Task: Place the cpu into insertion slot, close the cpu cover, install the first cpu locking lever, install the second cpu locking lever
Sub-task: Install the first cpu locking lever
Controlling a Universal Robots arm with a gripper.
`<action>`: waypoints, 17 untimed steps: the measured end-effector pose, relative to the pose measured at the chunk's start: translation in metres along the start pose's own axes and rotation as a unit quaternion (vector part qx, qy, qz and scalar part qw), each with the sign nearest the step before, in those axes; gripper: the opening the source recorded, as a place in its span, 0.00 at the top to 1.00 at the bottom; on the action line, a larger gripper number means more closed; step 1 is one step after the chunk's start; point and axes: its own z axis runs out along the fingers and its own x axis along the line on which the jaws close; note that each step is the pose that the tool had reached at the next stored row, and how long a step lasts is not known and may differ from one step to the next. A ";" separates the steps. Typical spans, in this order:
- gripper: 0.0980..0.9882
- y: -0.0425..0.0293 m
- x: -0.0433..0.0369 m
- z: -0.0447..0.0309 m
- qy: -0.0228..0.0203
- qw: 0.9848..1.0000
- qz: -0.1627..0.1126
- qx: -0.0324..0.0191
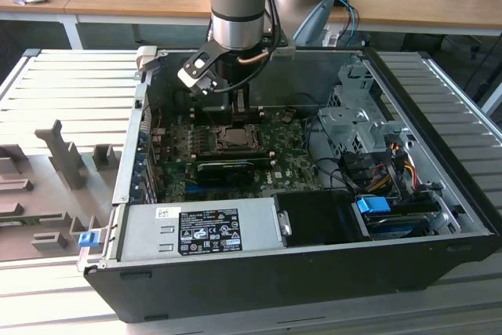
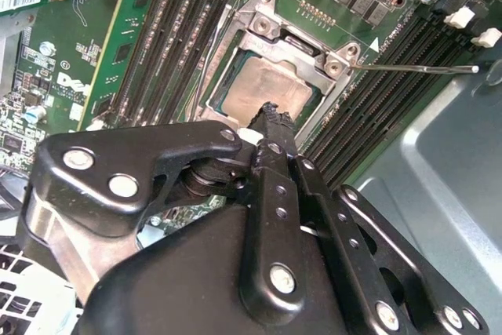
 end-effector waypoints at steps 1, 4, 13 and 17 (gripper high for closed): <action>0.99 0.0001 0.0000 -0.0010 0.000 1.000 0.000 0.000; 0.99 0.0003 0.0001 -0.0052 0.000 1.000 0.000 0.000; 0.99 0.0013 0.0004 -0.0281 0.000 1.000 0.000 0.000; 0.99 0.0016 0.0005 -0.0344 0.000 1.000 0.000 0.000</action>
